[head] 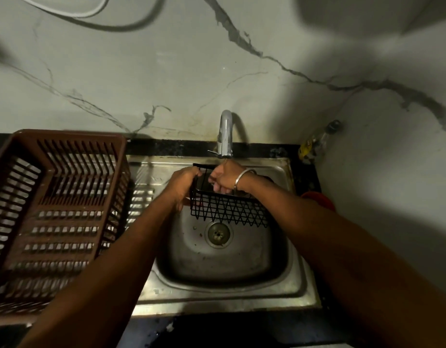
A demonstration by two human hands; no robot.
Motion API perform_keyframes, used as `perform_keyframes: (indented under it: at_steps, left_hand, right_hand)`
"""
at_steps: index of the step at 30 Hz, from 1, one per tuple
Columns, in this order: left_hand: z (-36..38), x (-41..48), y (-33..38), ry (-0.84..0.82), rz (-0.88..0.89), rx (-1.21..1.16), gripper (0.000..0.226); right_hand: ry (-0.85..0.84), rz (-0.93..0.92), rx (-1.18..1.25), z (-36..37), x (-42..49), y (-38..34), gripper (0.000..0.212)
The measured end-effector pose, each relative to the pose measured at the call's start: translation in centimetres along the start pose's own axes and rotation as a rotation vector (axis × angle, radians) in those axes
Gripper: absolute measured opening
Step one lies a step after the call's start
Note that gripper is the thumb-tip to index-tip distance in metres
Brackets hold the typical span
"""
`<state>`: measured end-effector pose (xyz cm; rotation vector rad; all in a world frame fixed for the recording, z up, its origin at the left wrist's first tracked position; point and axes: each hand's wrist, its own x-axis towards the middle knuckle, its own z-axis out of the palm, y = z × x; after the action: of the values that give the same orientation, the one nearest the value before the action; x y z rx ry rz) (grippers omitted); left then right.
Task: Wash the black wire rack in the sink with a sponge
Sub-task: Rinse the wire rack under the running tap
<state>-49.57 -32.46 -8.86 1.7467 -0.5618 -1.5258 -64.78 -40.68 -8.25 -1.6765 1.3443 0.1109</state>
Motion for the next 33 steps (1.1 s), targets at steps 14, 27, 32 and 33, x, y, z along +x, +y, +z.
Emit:
perform_keyframes:
  at_steps: [14, 27, 32, 33]
  left_hand:
    - [0.7, -1.1, -1.6, -0.033, 0.128, -0.041, 0.033]
    - [1.6, -1.0, -2.2, 0.028, 0.282, -0.153, 0.048]
    - [0.0, -0.6, -2.6, 0.080, 0.295, -0.209, 0.042]
    - [0.2, -0.6, -2.8, 0.085, 0.300, -0.219, 0.041]
  right_hand:
    - [-0.023, 0.017, -0.018, -1.1, 0.2, 2.3, 0.006]
    - [-0.176, 0.232, 1.020, 2.8, -0.2, 2.5, 0.035]
    - [0.127, 0.208, 1.276, 1.8, -0.1, 4.7, 0.033]
    - [0.099, 0.190, 1.310, 2.4, 0.0, 4.5, 0.033]
